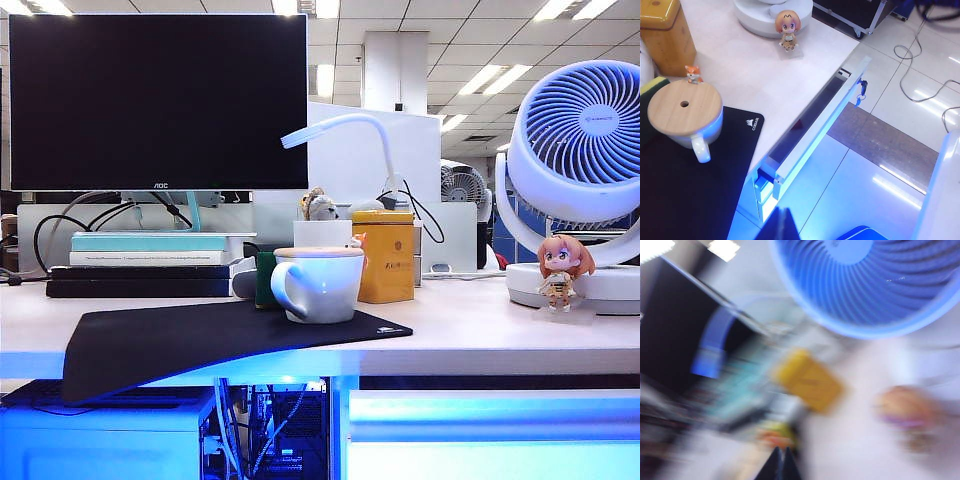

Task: Open the drawer, place the cleaning sponge inside, then close the drawer.

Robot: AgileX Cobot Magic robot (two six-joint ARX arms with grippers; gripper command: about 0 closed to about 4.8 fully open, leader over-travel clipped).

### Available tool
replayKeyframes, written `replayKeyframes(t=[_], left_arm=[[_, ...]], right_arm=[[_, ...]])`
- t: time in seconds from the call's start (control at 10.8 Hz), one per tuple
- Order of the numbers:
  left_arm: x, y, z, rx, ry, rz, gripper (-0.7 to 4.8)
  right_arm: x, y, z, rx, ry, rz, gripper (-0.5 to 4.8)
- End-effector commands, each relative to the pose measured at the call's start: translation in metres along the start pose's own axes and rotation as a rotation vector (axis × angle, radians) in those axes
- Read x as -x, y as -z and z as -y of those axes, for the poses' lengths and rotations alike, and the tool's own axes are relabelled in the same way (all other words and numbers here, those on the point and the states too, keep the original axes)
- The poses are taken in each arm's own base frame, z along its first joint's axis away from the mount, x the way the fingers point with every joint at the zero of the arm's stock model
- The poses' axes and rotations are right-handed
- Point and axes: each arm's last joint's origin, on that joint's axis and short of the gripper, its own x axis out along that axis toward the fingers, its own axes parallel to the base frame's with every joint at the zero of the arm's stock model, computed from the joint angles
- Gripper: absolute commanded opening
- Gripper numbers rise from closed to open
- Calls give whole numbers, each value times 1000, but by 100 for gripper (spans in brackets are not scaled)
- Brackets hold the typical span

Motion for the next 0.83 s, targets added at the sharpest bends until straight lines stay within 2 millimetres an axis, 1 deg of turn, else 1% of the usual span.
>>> replayKeyframes(t=[0.09,0.19,0.28,0.37,0.46,0.65,0.74,0.83], left_arm=[[2,-2,1,-33,3,17,-5],[2,-3,1,-33,3,17,-5],[2,-3,1,-40,2,18,-5],[2,-3,1,-40,2,19,-6],[2,-3,1,-40,2,19,-6],[2,-3,1,-41,2,21,-5],[2,-3,1,-41,2,21,-5],[2,-3,1,-41,2,21,-6]], right_arm=[[-14,8,-32,279,280,-307,-5],[-16,14,-34,274,288,-348,-5],[-19,28,-33,252,342,-432,-5],[-25,41,-33,248,359,-518,-5],[-28,46,-32,260,350,-547,-5],[-47,68,-30,285,360,-643,-5],[-58,84,-21,309,406,-714,-5],[-67,98,-6,290,440,-777,-5]])
